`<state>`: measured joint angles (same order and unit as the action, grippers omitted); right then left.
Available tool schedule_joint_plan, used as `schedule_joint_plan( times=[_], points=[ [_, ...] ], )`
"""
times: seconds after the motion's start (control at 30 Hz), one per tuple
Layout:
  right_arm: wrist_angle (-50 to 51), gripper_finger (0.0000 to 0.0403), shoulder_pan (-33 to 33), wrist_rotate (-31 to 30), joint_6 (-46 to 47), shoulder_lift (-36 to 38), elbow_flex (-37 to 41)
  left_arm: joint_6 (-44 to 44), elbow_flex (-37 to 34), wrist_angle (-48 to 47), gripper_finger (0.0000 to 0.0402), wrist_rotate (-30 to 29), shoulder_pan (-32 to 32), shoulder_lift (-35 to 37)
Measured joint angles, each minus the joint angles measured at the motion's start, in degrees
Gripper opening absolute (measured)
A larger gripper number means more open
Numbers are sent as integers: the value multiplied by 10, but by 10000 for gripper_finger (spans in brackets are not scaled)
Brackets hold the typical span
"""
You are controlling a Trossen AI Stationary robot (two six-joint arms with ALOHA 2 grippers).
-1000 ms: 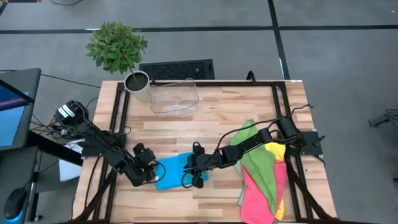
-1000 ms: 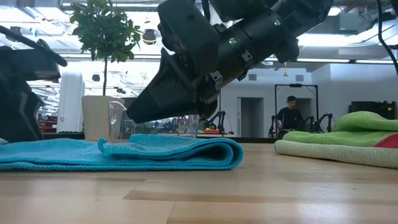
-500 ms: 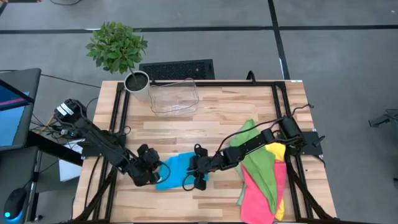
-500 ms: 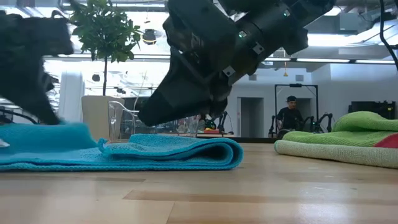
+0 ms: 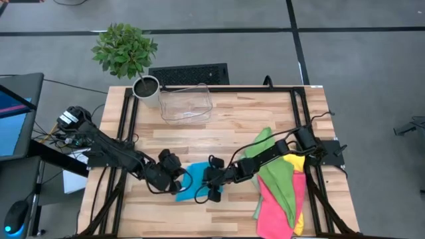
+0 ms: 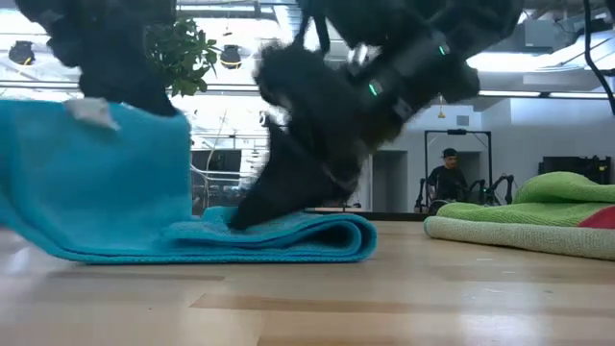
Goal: Fold microfiber towels
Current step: Fold the blue microfiber cloth
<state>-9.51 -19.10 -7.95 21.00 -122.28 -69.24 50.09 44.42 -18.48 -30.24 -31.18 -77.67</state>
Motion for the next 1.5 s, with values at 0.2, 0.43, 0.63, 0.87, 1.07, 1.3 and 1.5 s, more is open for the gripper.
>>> schedule_joint_plan(
  times=[0.2,0.43,0.63,0.87,1.07,1.3,1.5],
  points=[
    [2,101,-1,-8,0,2,-1,-24,1,50,0,1,33,-3],
    [18,101,-17,-16,7,33,-1,-29,1,58,0,10,57,-4],
    [75,101,-40,-70,19,59,-1,-39,2,106,0,14,74,-28],
    [153,101,-65,-122,64,69,-1,-76,1,169,0,40,94,-63],
    [188,101,-87,-148,99,70,-1,-90,2,222,0,48,117,-89],
    [203,101,-99,-165,120,70,-1,-100,1,297,0,105,137,-147],
    [214,101,-100,-179,125,70,-1,-103,1,324,0,111,145,-174]
  ],
)
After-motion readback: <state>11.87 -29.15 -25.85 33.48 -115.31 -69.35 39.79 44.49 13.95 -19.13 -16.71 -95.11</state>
